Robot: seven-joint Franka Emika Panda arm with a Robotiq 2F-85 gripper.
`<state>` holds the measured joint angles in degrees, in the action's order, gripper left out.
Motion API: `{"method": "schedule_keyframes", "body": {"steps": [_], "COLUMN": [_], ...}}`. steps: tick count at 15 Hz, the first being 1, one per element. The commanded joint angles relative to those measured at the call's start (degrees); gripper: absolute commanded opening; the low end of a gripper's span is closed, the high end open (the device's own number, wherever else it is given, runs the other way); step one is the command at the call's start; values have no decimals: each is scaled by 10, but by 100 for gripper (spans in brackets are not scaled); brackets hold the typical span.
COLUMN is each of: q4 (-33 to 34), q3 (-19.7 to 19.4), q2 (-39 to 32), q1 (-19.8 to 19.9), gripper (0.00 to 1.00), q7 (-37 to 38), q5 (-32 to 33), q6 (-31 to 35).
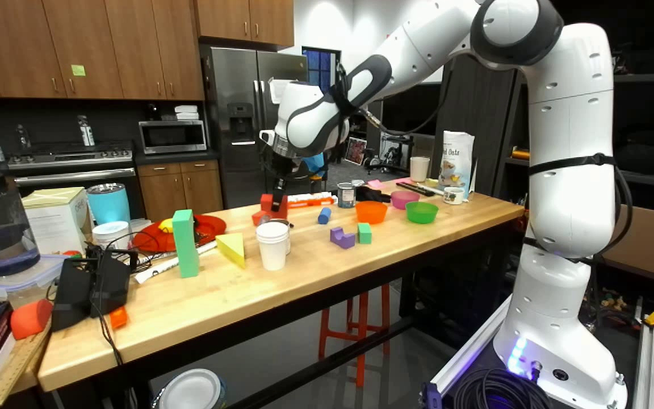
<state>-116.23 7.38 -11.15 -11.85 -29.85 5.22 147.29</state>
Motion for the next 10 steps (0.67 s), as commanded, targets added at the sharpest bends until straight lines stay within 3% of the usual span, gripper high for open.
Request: {"method": "schedule_keyframes", "body": {"steps": [1, 6, 10], "q4": [-137, -239, -268], "q3": [2, 1, -5], "q2": [97, 193, 232], "q1": [10, 23, 27], "gripper": [16, 16, 16], "q7": [76, 120, 116], "q5": [47, 44, 45], "q6": [-4, -59, -88]}}
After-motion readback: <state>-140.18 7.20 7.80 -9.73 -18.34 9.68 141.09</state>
